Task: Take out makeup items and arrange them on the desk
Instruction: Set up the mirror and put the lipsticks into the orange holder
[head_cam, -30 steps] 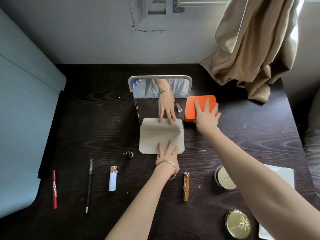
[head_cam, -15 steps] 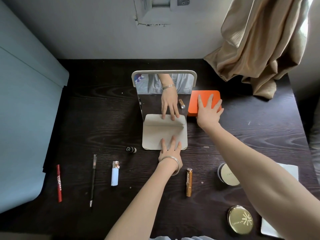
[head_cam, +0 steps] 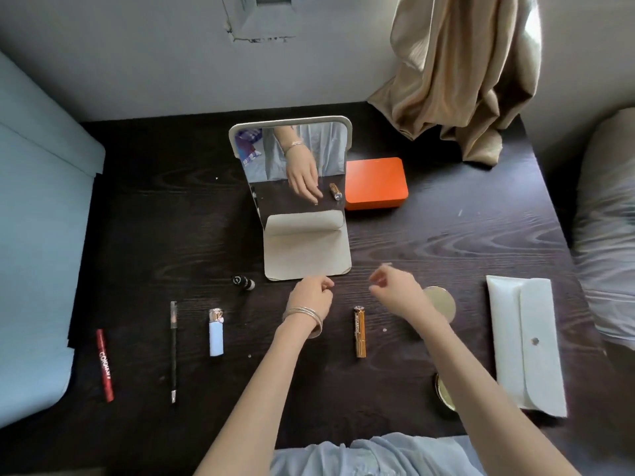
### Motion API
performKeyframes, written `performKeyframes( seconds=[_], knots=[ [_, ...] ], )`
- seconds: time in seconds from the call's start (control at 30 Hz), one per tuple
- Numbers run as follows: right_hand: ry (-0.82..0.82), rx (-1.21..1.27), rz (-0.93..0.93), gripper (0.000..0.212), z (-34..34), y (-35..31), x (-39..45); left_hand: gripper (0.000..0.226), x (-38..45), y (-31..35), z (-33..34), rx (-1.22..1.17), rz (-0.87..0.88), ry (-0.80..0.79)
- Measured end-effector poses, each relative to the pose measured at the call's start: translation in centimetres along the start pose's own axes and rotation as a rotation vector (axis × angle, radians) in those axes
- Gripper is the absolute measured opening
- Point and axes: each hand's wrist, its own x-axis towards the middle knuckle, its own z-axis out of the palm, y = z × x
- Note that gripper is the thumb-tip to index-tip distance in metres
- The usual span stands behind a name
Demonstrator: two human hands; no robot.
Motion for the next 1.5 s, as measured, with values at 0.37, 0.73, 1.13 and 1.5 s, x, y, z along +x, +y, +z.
performKeyframes(
  seconds=[0.37, 0.73, 1.13, 1.5],
  knots=[
    [-0.016, -0.332, 0.104, 0.046, 6.8, 0.7, -5.0, 0.024, -4.5, -4.8, 2.1, -0.06, -0.042, -0.233],
    [-0.003, 0.261, -0.228, 0.023, 7.2, -3.0, -6.5, 0.04, -6.8, -6.4, 0.4, -0.101, 0.315, 0.008],
    [0.031, 0.655, -0.046, 0.034, 7.3, -5.7, -5.2, 0.033, -7.3, -4.9, -1.3, -0.324, 0.099, -0.119],
    [0.254, 0.877, 0.266, 0.031, 2.6, -1.9, -2.8, 0.031, -9.6, -8.6, -4.3, -0.536, -0.072, -0.226]
  ],
)
